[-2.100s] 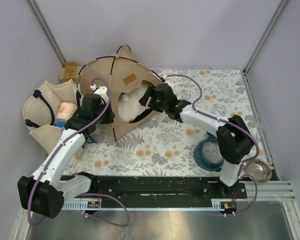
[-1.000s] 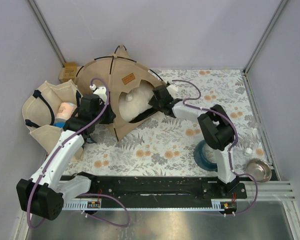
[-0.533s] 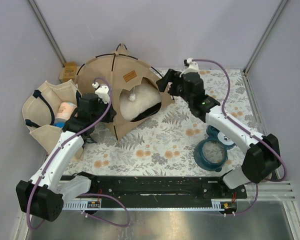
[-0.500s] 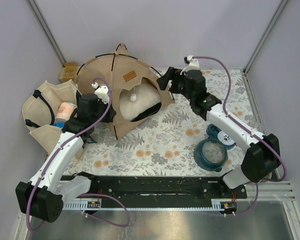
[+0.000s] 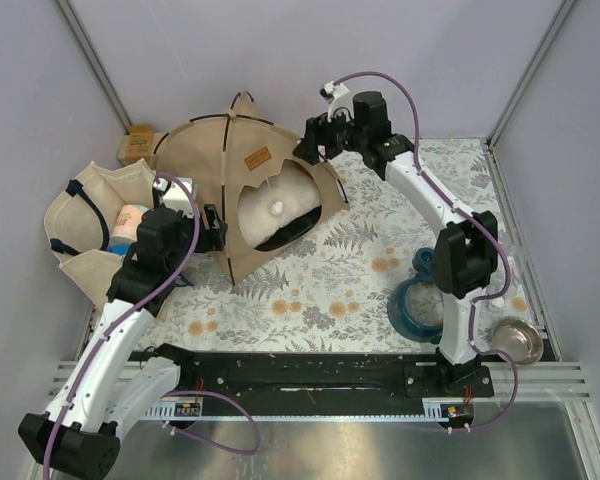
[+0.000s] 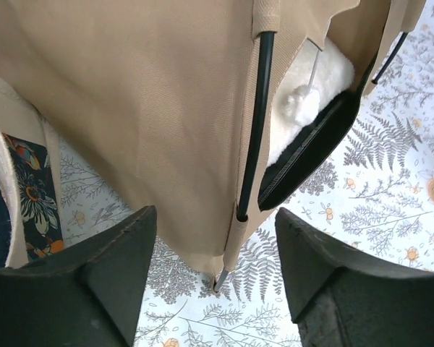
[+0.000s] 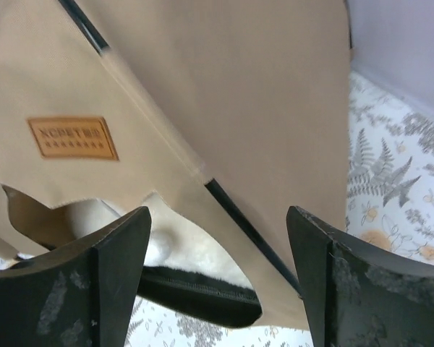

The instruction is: Set up the pet tent

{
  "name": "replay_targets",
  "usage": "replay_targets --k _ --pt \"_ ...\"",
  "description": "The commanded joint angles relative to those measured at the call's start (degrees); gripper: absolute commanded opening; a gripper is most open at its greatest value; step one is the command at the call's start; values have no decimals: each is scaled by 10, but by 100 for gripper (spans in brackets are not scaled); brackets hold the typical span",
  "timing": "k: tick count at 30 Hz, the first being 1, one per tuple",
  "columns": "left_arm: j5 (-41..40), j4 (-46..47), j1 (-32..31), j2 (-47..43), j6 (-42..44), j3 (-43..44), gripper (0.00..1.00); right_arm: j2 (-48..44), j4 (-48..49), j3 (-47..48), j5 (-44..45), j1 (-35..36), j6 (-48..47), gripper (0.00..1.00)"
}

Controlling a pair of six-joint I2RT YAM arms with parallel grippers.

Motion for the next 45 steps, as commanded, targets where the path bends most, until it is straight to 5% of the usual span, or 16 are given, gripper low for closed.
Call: replay_targets --k 1,7,13,22,31,38,45 --pt "-19 35 -1 -16 -30 -4 73 12 -26 20 -51 3 -52 82" --pt "5 51 -1 18 -44 23 75 -25 -21 -29 13 13 -46 40" --pt "-9 83 -1 61 -53 61 75 -176 57 -218 99 32 -83 13" --pt "-5 137 -1 95 -61 80 76 -284 47 -321 148 42 -73 7" --pt "-56 130 -1 119 -53 93 77 -203 -41 -257 168 43 1 25" --pt "-43 107 0 83 -20 128 80 -300 -83 -268 256 38 103 92" --pt "-2 85 1 47 -4 149 83 -410 -189 -330 401 10 217 97"
